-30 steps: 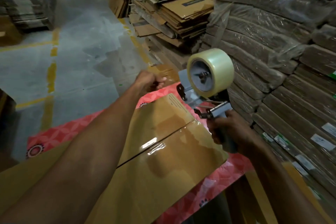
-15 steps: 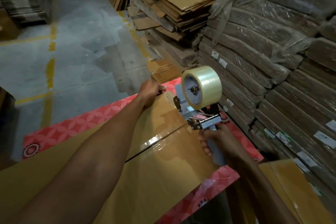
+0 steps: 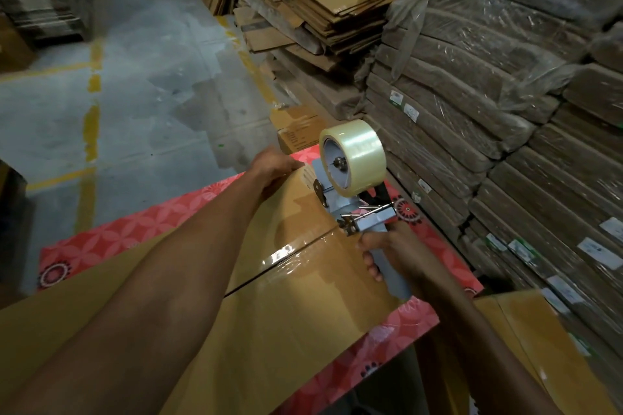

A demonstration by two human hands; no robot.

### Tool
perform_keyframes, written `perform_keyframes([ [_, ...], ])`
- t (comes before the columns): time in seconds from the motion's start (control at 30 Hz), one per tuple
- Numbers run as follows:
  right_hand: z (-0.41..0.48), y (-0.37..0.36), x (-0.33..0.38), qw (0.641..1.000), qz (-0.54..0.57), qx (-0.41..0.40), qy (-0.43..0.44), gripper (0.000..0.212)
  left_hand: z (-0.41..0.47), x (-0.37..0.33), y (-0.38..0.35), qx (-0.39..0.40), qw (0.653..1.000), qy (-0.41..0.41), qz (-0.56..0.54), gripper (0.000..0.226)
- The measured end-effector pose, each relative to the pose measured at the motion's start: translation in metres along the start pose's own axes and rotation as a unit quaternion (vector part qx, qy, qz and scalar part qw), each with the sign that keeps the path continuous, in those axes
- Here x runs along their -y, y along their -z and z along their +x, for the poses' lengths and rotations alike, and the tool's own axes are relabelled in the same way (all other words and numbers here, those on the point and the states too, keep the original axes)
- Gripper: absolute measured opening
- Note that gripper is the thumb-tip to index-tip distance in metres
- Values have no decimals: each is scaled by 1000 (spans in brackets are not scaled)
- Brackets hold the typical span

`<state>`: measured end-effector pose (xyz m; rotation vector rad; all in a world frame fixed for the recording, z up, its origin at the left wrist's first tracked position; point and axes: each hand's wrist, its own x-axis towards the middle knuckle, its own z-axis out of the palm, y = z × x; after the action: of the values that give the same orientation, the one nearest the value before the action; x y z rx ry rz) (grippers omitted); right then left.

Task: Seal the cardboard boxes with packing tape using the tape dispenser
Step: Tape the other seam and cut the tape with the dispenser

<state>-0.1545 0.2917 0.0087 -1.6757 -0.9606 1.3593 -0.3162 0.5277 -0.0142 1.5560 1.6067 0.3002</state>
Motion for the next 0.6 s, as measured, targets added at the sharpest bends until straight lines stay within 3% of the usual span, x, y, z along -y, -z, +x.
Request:
perform_keyframes([
  [0.07,0,0,3,1000,-6,-9,-13,10,-7,-7,-7,-85,991,-90,49,9],
  [0.13,-1,-1,7,999,-14,-19,-22,10,-18,-14,-17,-122,977,-171,26,16],
  [0.23,-1,-3,11,998,-27,-41,-31,9,-26,-10,-27,-40,969,-228,86,25],
  [0.3,-1,-6,13,998,-40,-50,-30,9,-18,-3,-28,14,955,-229,187,21],
  [0.4,-2,-7,14,997,-53,-53,-23,8,-8,-2,-31,68,927,-207,306,40],
  [0.6,2,-6,12,997,-48,-55,-22,6,14,-5,-36,107,924,-180,321,35],
])
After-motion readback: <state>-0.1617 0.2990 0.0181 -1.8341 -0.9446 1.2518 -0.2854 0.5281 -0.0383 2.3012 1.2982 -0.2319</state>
